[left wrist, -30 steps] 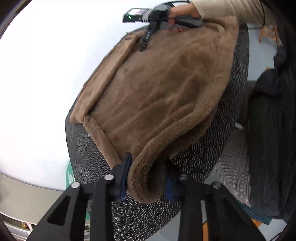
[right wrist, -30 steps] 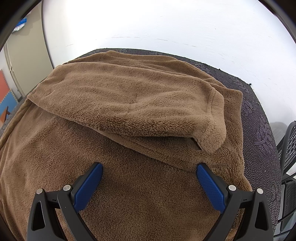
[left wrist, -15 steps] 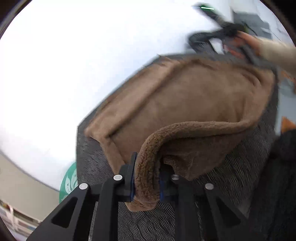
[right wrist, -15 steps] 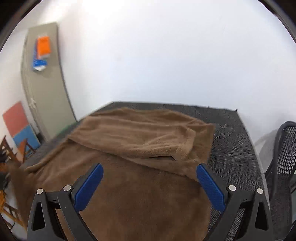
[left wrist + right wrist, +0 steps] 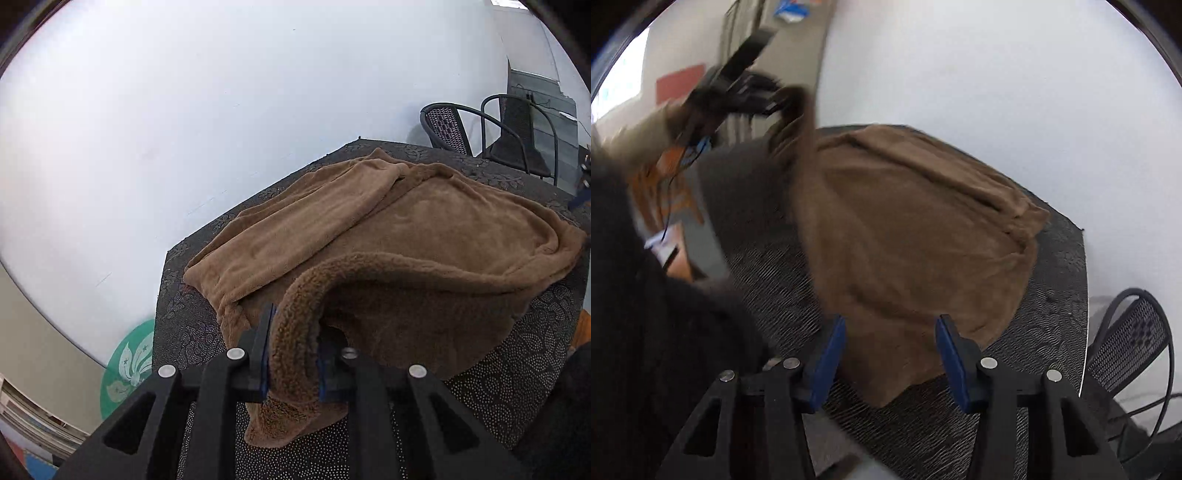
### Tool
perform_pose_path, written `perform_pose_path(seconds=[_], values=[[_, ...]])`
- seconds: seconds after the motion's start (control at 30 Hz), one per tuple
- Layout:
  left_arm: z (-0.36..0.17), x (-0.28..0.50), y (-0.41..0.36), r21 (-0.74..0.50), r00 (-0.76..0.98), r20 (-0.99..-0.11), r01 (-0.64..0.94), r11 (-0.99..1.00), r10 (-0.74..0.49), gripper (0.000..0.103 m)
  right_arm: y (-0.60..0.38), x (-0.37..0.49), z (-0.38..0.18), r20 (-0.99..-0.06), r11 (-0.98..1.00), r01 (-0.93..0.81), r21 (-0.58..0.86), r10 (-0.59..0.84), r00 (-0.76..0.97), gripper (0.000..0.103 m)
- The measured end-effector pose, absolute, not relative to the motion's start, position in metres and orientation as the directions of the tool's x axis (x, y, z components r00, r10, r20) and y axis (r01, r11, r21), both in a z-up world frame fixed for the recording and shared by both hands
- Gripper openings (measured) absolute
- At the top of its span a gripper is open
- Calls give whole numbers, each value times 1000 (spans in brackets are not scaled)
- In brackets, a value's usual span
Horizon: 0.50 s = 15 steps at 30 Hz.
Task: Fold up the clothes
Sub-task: 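Grasp the blanket's folded edge with the left gripper while the right gripper grasps another edge, then lift the blanket with both grippers and shake it out in the air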
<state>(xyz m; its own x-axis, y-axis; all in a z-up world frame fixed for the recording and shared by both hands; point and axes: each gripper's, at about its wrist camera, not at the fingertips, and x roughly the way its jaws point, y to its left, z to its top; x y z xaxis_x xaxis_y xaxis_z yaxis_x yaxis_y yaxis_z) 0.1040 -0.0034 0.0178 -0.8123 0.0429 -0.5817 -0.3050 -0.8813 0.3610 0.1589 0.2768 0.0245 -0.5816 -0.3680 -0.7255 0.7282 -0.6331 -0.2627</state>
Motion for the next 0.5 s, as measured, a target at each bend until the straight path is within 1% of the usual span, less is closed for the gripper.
perform_pose_path(seconds=[0.17,0.23,0.3,0.4,0.5], values=[[18,105,-6,358,-808,-587,-304,-883,40,20,268,176,2,-738,-543,718,-436,-240,-630,53],[18,106,-7,356,-807,-589,-303,-884,39,20,263,178,-8,-730,-481,707,-519,-181,-659,53],[18,107,-9,348,-805,-591,-301,-888,42,20,259,182,-17,-700,-405,687,-603,-144,-699,53],[17,108,-11,338,-803,-595,-299,-892,44,20,258,186,-23,-655,-320,655,-685,-124,-746,53],[17,109,-14,334,-800,-598,-298,-894,43,20,255,189,-30,-626,-244,636,-732,-129,-769,53]])
